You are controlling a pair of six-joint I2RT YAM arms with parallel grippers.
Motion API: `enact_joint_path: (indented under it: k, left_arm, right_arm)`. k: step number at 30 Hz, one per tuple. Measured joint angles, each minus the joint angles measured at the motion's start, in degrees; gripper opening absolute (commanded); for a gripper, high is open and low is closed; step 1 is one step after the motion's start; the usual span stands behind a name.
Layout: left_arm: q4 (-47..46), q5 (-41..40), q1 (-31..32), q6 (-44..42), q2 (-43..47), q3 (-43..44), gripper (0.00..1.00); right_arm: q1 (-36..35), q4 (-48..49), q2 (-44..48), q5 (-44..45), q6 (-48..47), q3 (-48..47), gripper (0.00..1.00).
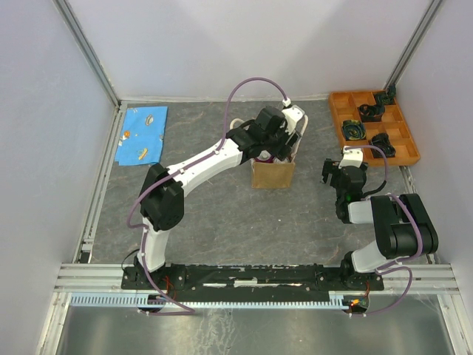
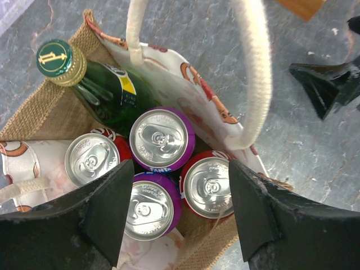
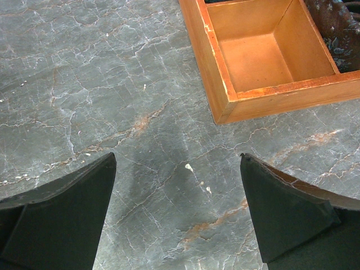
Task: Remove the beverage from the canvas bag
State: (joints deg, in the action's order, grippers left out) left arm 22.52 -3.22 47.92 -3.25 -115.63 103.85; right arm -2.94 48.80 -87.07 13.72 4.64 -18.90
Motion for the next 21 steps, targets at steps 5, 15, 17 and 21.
enact_joint_path:
  k: [5,15,17,21]
  left_arm:
    - [0.8,1.0,-0.1,1.6,-0.8,-0.5,0.79]
    - [4.1,2.4,0.1,4.3,-1.0,-1.1,0.83]
    - [4.5,2.5,0.2,4.6,-1.0,-1.1,0.83]
    - [4.9,3.1,0.6,4.8,-1.0,-1.1,0.83]
  right_arm:
    - [0.0,0.0,0.0,0.0,0.0,0.0,0.99]
    - [0.0,0.0,0.0,0.0,0.0,0.0,0.99]
    - [0.0,0.0,0.0,0.0,0.0,0.0,0.99]
    - [0.0,0.0,0.0,0.0,0.0,0.0,0.99]
